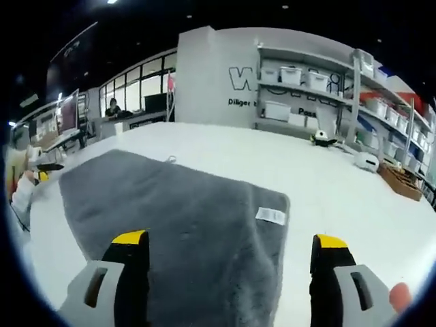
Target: Open the folded towel by lifting each exposed corner and separating the folded layers until the towel lies flat within the target outline without major curled edges
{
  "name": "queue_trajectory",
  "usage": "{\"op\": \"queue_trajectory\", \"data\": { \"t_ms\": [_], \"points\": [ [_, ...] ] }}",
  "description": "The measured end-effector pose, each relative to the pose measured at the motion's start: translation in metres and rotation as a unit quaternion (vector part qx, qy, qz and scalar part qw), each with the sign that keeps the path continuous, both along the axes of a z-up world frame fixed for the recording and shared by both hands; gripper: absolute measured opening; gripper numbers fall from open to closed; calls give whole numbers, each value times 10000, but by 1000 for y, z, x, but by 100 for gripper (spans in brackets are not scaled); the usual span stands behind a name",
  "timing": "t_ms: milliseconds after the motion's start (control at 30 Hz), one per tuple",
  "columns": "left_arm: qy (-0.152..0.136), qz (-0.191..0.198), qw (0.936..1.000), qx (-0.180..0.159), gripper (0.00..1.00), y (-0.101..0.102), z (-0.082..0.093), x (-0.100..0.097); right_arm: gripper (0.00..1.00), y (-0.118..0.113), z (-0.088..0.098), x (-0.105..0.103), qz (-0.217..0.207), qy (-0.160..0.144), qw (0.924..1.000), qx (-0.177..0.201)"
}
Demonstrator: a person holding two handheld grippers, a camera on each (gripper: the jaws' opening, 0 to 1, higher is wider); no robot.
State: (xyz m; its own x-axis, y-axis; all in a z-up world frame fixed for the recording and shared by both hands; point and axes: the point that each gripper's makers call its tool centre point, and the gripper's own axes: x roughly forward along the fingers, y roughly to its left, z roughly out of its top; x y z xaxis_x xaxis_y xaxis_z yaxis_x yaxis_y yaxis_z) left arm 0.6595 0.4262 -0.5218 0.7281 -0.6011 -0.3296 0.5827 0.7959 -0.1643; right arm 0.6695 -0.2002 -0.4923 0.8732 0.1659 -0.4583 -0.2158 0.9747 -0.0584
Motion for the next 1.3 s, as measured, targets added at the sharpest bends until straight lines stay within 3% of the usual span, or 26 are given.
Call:
{"op": "queue_trajectory", "data": {
  "t_ms": [167, 333, 533, 700, 800, 900, 1000, 1300],
  "points": [
    [-10, 24, 10000, 29, 99, 2, -1, 0, 99, -18, -3, 31, 44, 101, 9996, 252],
    [-14, 23, 10000, 14, 99, 0, 0, 1, 99, -22, -23, 61, 111, 359, 9984, 432],
    [-1, 19, 10000, 31, 99, -2, 1, 2, 98, -30, -43, 98, -135, 366, 9968, 692],
    [-20, 56, 10000, 67, 99, -1, 5, 1, 83, -33, -50, 112, -492, 198, 9943, 925],
    [-24, 87, 9999, 91, 99, 1, 6, 1, 75, -50, -49, 124, -760, 60, 9908, 1117],
    [-32, 106, 9999, 113, 99, 0, 7, 2, 66, -70, -56, 129, -985, 173, 9904, 957],
    [-31, 112, 9999, 118, 99, -1, 7, 4, 57, -72, -63, 126, -1053, 275, 9917, 679],
    [1, 57, 9999, 122, 99, -11, 7, 8, 28, -87, -65, 136, -1233, 279, 9900, 625]
  ]
}}
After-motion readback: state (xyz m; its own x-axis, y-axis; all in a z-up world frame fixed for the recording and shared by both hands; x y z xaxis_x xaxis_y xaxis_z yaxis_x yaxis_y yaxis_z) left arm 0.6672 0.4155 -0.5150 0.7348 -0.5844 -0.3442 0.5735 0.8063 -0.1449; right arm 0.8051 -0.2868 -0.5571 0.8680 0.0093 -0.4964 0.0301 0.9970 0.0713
